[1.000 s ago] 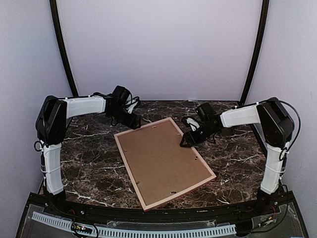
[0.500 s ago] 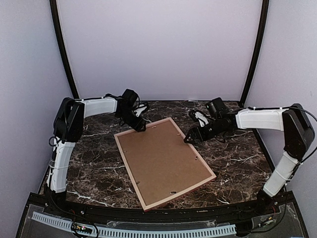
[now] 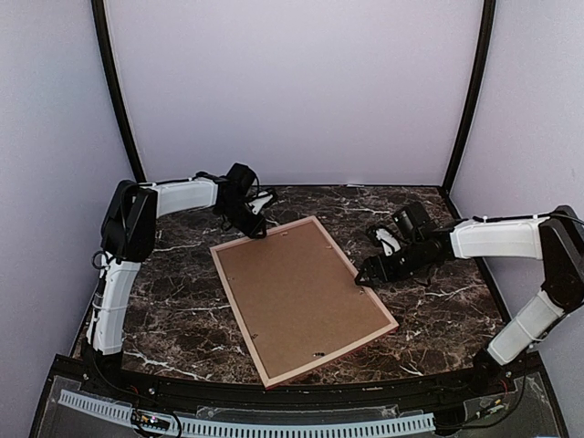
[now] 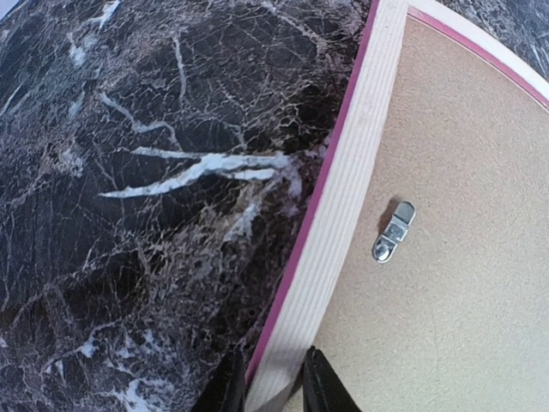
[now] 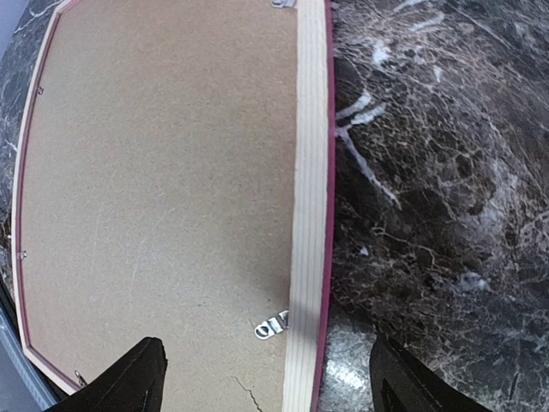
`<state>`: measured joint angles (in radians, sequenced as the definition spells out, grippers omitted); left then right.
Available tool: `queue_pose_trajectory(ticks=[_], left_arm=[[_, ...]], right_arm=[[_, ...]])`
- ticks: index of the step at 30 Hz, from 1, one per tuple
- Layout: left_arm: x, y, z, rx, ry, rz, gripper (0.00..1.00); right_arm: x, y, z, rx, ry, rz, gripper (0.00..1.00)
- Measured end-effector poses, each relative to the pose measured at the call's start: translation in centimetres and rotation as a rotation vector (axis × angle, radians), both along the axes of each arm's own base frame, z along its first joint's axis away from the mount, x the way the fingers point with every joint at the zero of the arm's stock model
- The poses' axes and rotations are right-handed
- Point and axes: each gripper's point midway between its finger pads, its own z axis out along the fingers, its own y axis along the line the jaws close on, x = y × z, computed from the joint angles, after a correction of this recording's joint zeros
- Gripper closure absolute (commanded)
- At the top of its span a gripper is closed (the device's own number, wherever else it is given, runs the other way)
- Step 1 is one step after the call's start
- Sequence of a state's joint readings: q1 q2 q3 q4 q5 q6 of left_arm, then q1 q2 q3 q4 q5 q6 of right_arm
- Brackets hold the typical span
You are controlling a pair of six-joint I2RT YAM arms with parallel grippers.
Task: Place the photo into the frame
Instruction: Rotate the photo frame at the center of the board.
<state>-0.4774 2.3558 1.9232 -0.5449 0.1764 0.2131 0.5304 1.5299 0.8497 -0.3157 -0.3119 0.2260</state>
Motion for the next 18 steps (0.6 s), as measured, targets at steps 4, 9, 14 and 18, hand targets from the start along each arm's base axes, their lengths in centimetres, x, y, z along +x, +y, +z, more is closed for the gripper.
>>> queue_pose_trajectory(ticks=[4, 9, 14, 18], left_arm=[[-0.1, 0.3, 0.0, -0.018, 0.0, 0.004, 0.84], [-1.4, 2.7, -0.1, -0.053, 0.032, 0.103, 0.89], [-2.4, 5.9, -0.3, -0.063, 0.038, 0.233, 0.89], [-4.9, 8.1, -0.6, -0.081, 0.047, 0.36, 0.83]], right_arm=[[-0.4, -0.9, -0.4, -0.021, 0.017, -0.056, 0.12], [-0.6, -2.3, 0.2, -0.043, 0.01, -0.137, 0.08], [-0.4, -3.2, 0.9, -0.055, -0.005, -0.21, 0.06], [-0.6, -3.8, 0.3, -0.067, 0.016, -0.255, 0.06]])
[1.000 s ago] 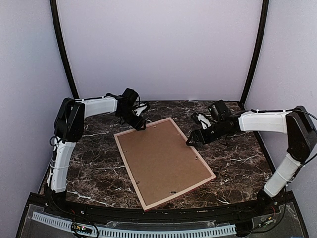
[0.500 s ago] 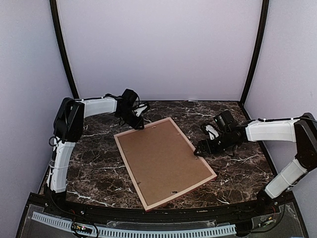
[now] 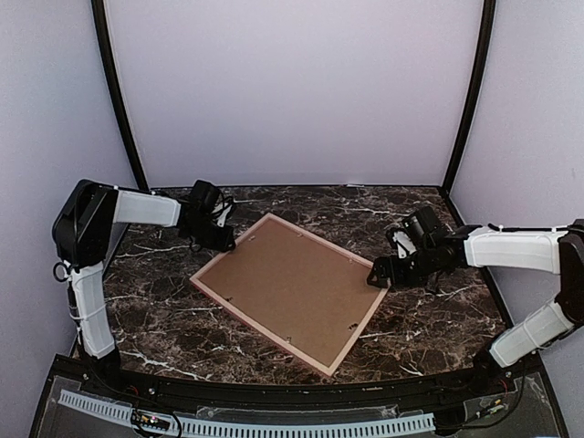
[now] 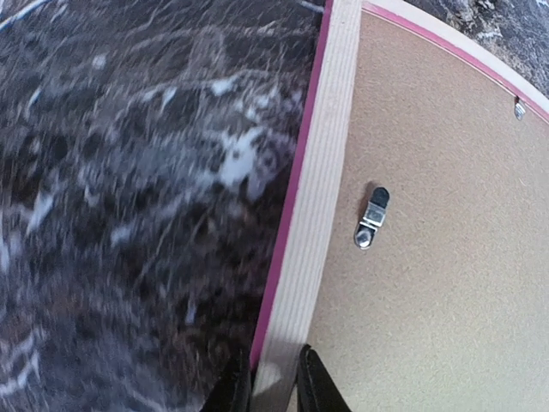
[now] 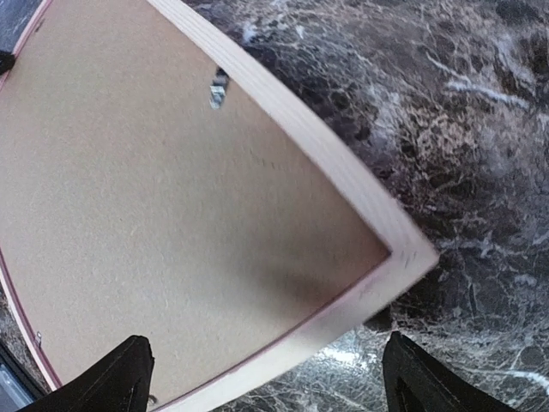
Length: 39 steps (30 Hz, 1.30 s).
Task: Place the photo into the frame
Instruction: Rotate the photo frame at the center of the board.
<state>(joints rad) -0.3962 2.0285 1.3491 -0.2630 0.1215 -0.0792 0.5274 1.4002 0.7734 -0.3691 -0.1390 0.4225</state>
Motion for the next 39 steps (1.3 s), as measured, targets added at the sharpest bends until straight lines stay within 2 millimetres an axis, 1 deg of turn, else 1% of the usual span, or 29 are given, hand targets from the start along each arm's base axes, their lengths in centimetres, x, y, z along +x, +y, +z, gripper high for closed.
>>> queue_pose_trajectory(ticks=[3, 6, 8, 9, 11, 13, 15, 19, 23, 26, 27, 30, 33, 34, 35, 37, 39], left_arm=[[-2.7, 1.1, -0.1, -0.042, 0.017, 0.093, 0.76], [-5.6, 1.6, -0.5, -0.074, 0.03, 0.181, 0.71], [-7.2, 1.6, -0.6, -0.091, 0.037, 0.22, 0.67], [-8.2, 1.4, -0.8, -0.1, 0.043, 0.237, 0.66], [-9.7, 0.6, -0.7, -0.118, 0.047, 0.245, 0.63], [-11.5, -0.7, -0.8, -0.134, 0.063, 0.235, 0.61], [-13.4, -2.2, -0.9, -0.15, 0.082, 0.218, 0.58], [-16.0, -3.3, -0.9, -0.14, 0.093, 0.213, 0.54], [-19.0, -4.4, -0.8, -0.109, 0.117, 0.187, 0.48], [-21.2, -5.1, -0.8, -0.099, 0.148, 0.152, 0.45], [-21.9, -5.3, -0.7, -0.1, 0.159, 0.14, 0.42], [-23.2, -5.4, -0.5, -0.108, 0.183, 0.115, 0.35], [-23.9, -5.4, 0.4, -0.128, 0.183, 0.099, 0.3], [-23.9, -5.4, 0.8, -0.135, 0.177, 0.097, 0.29], [-23.8, -5.4, 1.2, -0.143, 0.165, 0.096, 0.25], [-23.5, -5.4, 2.1, -0.153, 0.135, 0.092, 0.21], [-23.1, -5.1, 2.6, -0.143, 0.107, 0.091, 0.2]], right_arm=[[-0.9, -0.7, -1.3, -0.01, 0.04, -0.033, 0.05], [-1.6, -1.2, -2.4, -0.014, 0.074, -0.067, 0.07], [-2.0, -1.5, -3.0, -0.012, 0.09, -0.086, 0.09], [-2.2, -1.6, -3.3, -0.011, 0.096, -0.091, 0.11], [-2.5, -1.7, -3.7, -0.005, 0.11, -0.103, 0.14], [-2.5, -1.5, -3.8, 0.004, 0.112, -0.108, 0.16], [-2.2, -1.5, -3.8, 0.009, 0.108, -0.12, 0.19], [-1.2, -2.3, -4.0, -0.004, 0.087, -0.158, 0.22], [0.1, -3.1, -4.1, -0.013, 0.063, -0.176, 0.21], [1.2, -3.4, -4.0, -0.019, 0.049, -0.17, 0.17], [1.5, -3.4, -4.0, -0.022, 0.045, -0.161, 0.15], [2.1, -3.2, -3.9, -0.03, 0.037, -0.134, 0.12], [2.3, -3.3, -3.7, -0.042, 0.034, -0.116, 0.11], [2.3, -3.4, -3.6, -0.046, 0.033, -0.112, 0.11], [2.3, -3.5, -3.6, -0.051, 0.032, -0.106, 0.11], [2.1, -3.7, -3.6, -0.059, 0.04, -0.103, 0.13], [1.8, -3.9, -3.4, -0.063, 0.042, -0.099, 0.16]])
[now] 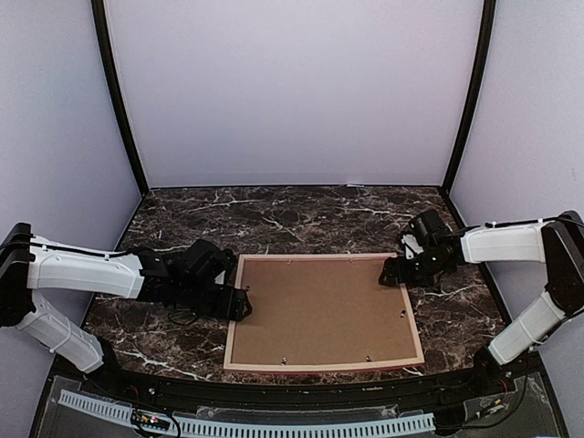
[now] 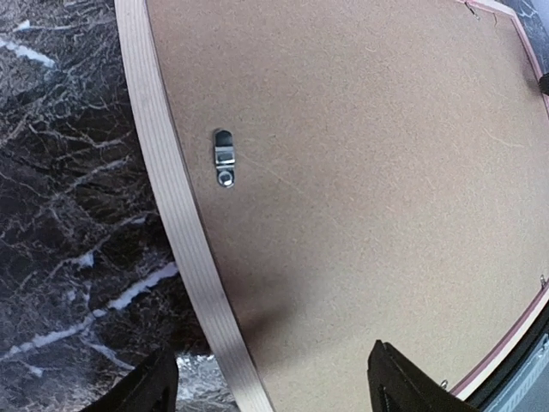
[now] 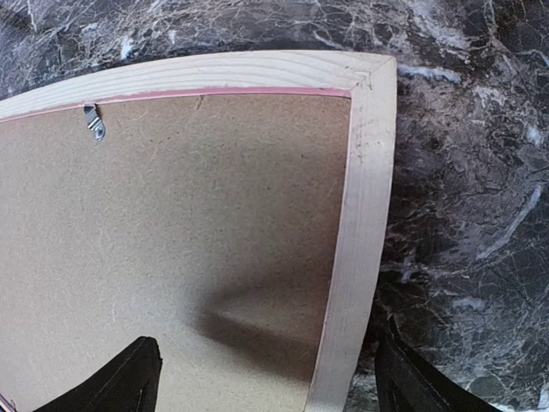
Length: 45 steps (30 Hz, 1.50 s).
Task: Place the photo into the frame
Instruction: Rotate the photo frame at the center of the board, then hold the photo frame at the center of the board, then press the fastener onto the backboard.
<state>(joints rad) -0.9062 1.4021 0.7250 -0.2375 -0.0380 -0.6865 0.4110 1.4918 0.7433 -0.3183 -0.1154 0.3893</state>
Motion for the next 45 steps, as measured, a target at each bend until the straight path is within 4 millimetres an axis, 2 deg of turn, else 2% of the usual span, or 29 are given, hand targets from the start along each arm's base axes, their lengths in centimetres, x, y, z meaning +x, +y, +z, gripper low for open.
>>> queue_pose_trajectory(ticks=[4, 10, 16, 19, 25, 28, 32, 38, 45], left_arm=[[1.1, 0.1, 0.9, 0.05, -0.047, -0.006, 0.19], [3.3, -0.3, 2.4, 0.106, -0.121, -0.019, 0.19], [4.9, 1.0, 2.3, 0.144, -0.13, -0.004, 0.19], [5.8, 1.9, 2.0, 0.138, -0.114, 0.008, 0.19], [6.9, 2.8, 0.3, 0.139, -0.059, -0.001, 0.2], [7.3, 2.4, -0.6, 0.15, -0.036, -0.026, 0.2], [8.5, 1.3, -0.7, 0.148, -0.033, -0.051, 0.21], [9.8, 0.6, -1.4, 0.161, -0.028, -0.072, 0.26], [9.7, 0.3, -2.7, 0.171, 0.01, -0.092, 0.36]], right_arm=[[-0.4, -0.1, 0.3, 0.004, -0.005, 0.01, 0.25], [-1.5, -0.3, -0.2, 0.005, 0.027, 0.015, 0.43], [-1.6, -0.8, -0.5, -0.015, 0.033, -0.003, 0.61], [-1.6, -1.1, -0.7, -0.026, 0.036, -0.014, 0.65], [-1.6, -1.4, -0.9, -0.04, 0.039, -0.021, 0.7], [-1.6, -1.5, -1.0, -0.044, 0.038, -0.024, 0.71], [-1.6, -1.5, -1.0, -0.045, 0.039, -0.024, 0.71], [-1.6, -1.5, -1.0, -0.046, 0.039, -0.024, 0.71], [-1.6, -1.5, -1.1, -0.046, 0.04, -0.024, 0.71]])
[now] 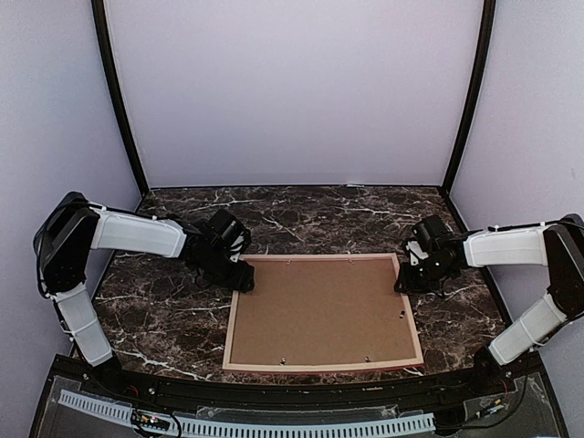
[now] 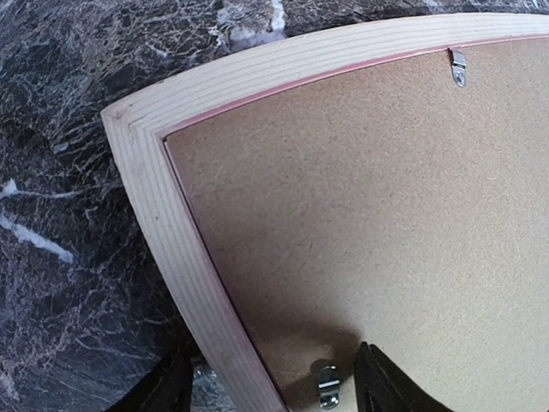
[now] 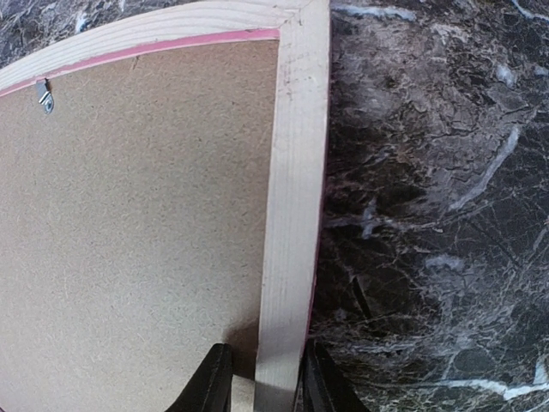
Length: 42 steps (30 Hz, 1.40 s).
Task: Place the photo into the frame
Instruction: Press the fastener onto the backboard.
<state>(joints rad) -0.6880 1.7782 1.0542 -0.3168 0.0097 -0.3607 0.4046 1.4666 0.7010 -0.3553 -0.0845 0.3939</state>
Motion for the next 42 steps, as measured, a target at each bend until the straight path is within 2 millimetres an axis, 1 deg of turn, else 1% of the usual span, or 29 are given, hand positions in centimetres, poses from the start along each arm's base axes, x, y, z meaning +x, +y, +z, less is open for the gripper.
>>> queue_pose_trajectory(ticks=[3, 9, 13, 18, 28, 35, 42], left_arm=[[0.1, -0.1, -0.2, 0.002, 0.005, -0.003, 0.41], [0.3, -0.2, -0.3, -0.002, 0.013, 0.001, 0.55], [0.3, 0.0, -0.3, -0.005, 0.022, 0.011, 0.6], [0.3, 0.1, -0.3, -0.008, 0.027, 0.021, 0.62], [0.0, 0.2, -0.4, -0.029, 0.033, 0.017, 0.61], [-1.3, 0.2, -0.4, -0.047, 0.062, -0.015, 0.58], [-1.7, 0.4, -0.5, -0.043, 0.069, -0.024, 0.58]], right_arm=[[0.0, 0.0, 0.0, 0.0, 0.0, 0.0, 0.71], [0.0, 0.0, 0.0, 0.0, 0.0, 0.0, 0.7], [0.0, 0.0, 0.0, 0.0, 0.0, 0.0, 0.7], [0.0, 0.0, 0.0, 0.0, 0.0, 0.0, 0.7], [0.1, 0.0, -0.1, 0.0, 0.001, -0.001, 0.7], [0.1, 0.0, -0.1, 0.003, 0.003, -0.003, 0.7], [0.4, 0.2, -0.1, 0.011, -0.001, -0.001, 0.7]])
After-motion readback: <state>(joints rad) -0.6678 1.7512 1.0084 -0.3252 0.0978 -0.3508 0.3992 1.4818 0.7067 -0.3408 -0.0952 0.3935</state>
